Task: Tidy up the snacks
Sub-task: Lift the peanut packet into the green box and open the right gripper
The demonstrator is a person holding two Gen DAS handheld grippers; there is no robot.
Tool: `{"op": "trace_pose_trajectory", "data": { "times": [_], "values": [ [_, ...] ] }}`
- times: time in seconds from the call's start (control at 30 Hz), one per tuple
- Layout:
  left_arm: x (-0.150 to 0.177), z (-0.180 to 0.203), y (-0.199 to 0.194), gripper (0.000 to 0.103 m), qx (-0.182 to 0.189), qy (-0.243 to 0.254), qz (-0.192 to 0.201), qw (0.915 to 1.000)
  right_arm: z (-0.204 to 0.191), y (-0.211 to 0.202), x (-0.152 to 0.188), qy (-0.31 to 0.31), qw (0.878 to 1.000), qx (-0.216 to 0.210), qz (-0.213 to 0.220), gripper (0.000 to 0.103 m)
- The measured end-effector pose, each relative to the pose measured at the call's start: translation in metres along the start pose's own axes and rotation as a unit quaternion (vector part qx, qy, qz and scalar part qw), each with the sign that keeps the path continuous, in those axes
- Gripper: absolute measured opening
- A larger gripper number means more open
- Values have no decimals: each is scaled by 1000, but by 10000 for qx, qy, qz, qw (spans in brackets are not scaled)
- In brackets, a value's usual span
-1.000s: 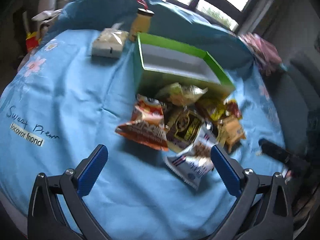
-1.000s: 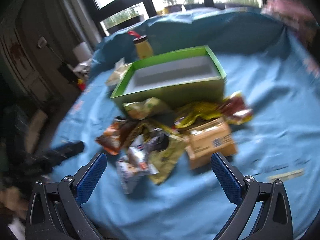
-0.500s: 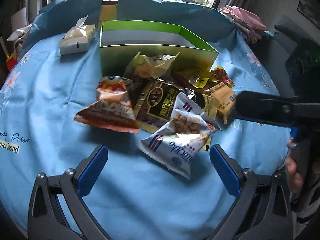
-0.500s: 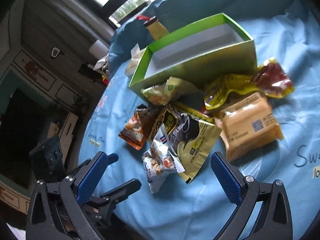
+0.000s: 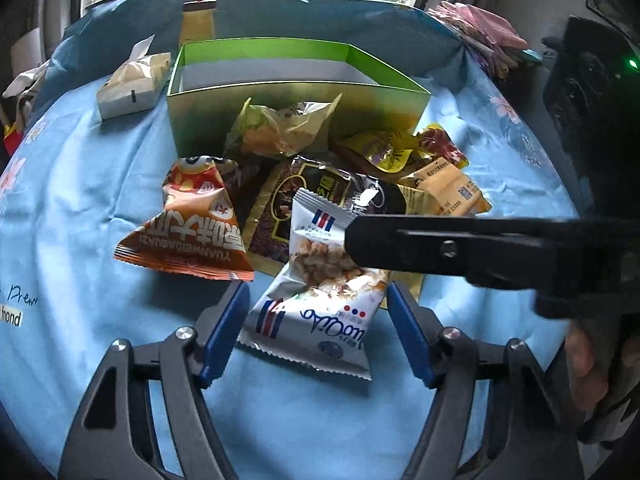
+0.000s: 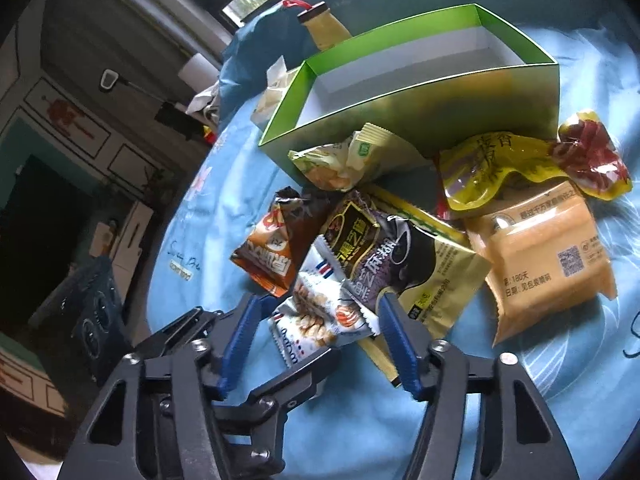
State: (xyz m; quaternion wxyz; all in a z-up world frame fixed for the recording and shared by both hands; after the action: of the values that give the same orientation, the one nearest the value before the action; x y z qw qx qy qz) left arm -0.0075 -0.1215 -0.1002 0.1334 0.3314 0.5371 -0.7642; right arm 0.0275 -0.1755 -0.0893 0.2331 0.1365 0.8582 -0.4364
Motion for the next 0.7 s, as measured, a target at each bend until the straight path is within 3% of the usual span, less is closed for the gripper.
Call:
{"op": "trace_pose_trajectory", "data": {
  "times": [0.13, 0.43, 0.5, 0.6, 0.7],
  "values": [
    [3, 2, -2, 67, 220, -68, 35, 9997, 9, 2, 2, 29, 9998, 162, -118, 53],
    [9, 12, -3, 61, 363, 141, 2, 9992, 12, 13, 20, 183, 9987, 8, -467, 53],
    [8, 10, -4, 50, 412, 57, 18, 9991, 13, 13, 19, 123, 9993, 143, -316, 38],
    [9, 9, -6, 47, 493, -7, 43, 9988, 14, 10, 18, 298, 9991, -123, -289, 34],
    [9, 12, -10, 45, 477, -18, 156, 9987, 9, 6, 19, 121, 9997, -6, -221, 34]
  ]
}}
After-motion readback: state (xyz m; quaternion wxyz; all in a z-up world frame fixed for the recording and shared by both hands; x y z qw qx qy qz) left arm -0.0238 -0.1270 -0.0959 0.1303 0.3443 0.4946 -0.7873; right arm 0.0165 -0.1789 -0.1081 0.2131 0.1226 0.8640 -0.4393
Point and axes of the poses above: each gripper's, at about its wrist camera, not at the fingertips, and y roughly the way its jaws point, z to its right, x to its underside, the point moved 9 cm from there along y, roughly the way its jaws point, and after that the axes turned 2 degrees about z, right-handed, at the moved point
